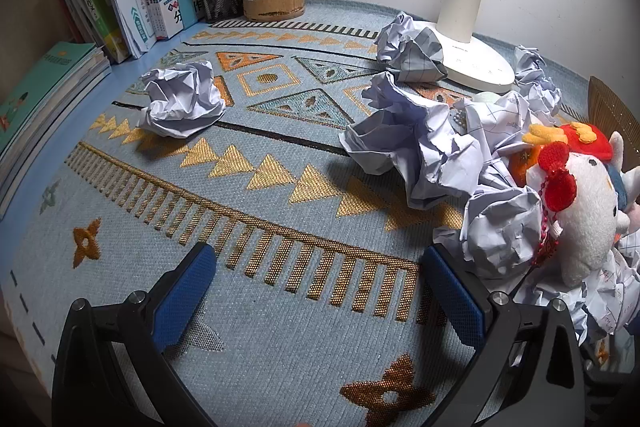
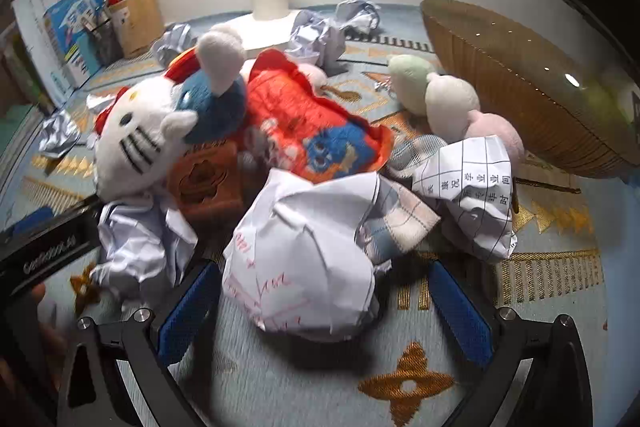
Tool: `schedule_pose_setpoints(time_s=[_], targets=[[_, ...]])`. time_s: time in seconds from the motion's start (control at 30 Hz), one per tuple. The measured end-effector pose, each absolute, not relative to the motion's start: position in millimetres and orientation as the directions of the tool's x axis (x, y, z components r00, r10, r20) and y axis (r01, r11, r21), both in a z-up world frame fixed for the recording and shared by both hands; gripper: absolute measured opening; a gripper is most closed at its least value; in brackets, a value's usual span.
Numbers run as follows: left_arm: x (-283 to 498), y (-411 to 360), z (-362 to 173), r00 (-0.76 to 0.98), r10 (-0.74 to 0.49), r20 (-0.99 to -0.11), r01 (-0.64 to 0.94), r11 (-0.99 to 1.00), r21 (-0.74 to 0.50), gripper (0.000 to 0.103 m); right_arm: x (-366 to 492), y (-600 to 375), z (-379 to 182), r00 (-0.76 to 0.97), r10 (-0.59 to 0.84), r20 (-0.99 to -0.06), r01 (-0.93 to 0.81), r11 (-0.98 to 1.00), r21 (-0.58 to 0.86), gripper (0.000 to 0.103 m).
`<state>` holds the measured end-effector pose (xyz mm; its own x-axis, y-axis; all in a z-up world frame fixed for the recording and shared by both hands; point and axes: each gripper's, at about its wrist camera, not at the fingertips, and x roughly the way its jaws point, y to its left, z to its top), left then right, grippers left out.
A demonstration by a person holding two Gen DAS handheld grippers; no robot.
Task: Organize objects
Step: 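Move both grippers toward the pile of paper balls and plush toys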
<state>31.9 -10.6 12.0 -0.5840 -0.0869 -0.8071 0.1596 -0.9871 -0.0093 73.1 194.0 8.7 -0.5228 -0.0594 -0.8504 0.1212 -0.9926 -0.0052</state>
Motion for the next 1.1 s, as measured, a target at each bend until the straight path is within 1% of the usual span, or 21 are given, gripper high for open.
schedule_pose_setpoints(time_s=[0.07,0.23,0.33,0.43,0.53,0.6,0.67,0.77,0.87,0.93,0.97,1.0,1.1], targets=[[31.9,-10.5,12.2,-0.584,-0.087,-0.807,0.160,-0.987,-0.009,0.103,84.1,197.0,7.3,-0.540,-0.087,-0.837,0.166,-0.986,-0.005,0.103],[31.9,-10.6,12.1,-0.584,-0.088,-0.807,0.160,-0.987,-0.008,0.103,94.5,196.8,7.0,-0.538,-0.098,-0.837,0.190,-0.982,-0.008,0.103],[31.7,-10.9,12.3,-0.583,-0.087,-0.808,0.160,-0.987,-0.009,0.103,97.9,201.4,7.8,-0.551,-0.075,-0.831,0.153,-0.988,-0.012,0.103],[35.0,-8.8,11.8,-0.580,-0.080,-0.811,0.146,-0.989,-0.007,0.103,100.4,202.5,13.3,-0.589,-0.042,-0.807,0.121,-0.992,-0.036,0.103],[42.1,-6.3,14.4,-0.573,-0.030,-0.819,0.081,-0.997,-0.020,0.102,109.4,199.0,21.1,-0.645,-0.023,-0.764,0.111,-0.992,-0.064,0.103],[52.6,-5.3,20.8,-0.605,-0.021,-0.796,0.059,-0.998,-0.018,0.102,121.1,198.9,30.8,-0.708,-0.018,-0.706,0.099,-0.992,-0.073,0.103],[66.8,-3.3,29.8,-0.661,-0.008,-0.750,0.028,-1.000,-0.015,0.102,130.6,199.5,38.2,-0.751,-0.033,-0.659,0.100,-0.993,-0.064,0.103],[85.6,3.0,37.0,-0.722,0.012,-0.692,-0.039,-0.999,0.023,0.102,135.1,202.9,43.7,-0.770,-0.067,-0.635,0.108,-0.994,-0.025,0.103],[96.4,13.5,42.6,-0.752,0.049,-0.658,-0.098,-0.994,0.038,0.102,139.5,215.3,46.5,-0.778,-0.095,-0.621,0.097,-0.995,0.030,0.103],[101.7,18.7,45.6,-0.751,0.123,-0.649,-0.164,-0.986,0.003,0.102,136.8,220.5,46.9,-0.777,-0.097,-0.622,0.075,-0.995,0.062,0.098],[103.9,21.3,45.9,-0.742,0.172,-0.648,-0.205,-0.978,-0.026,0.102,134.1,224.1,46.4,-0.772,-0.102,-0.628,0.069,-0.995,0.077,0.093],[106.0,24.2,46.3,-0.737,0.207,-0.644,-0.232,-0.972,-0.047,0.102,131.9,226.8,45.1,-0.763,-0.111,-0.637,0.065,-0.993,0.095,0.089],[107.7,30.6,47.0,-0.745,0.221,-0.629,-0.260,-0.965,-0.031,0.102,130.2,231.9,42.9,-0.757,-0.122,-0.642,0.056,-0.991,0.123,0.086]])
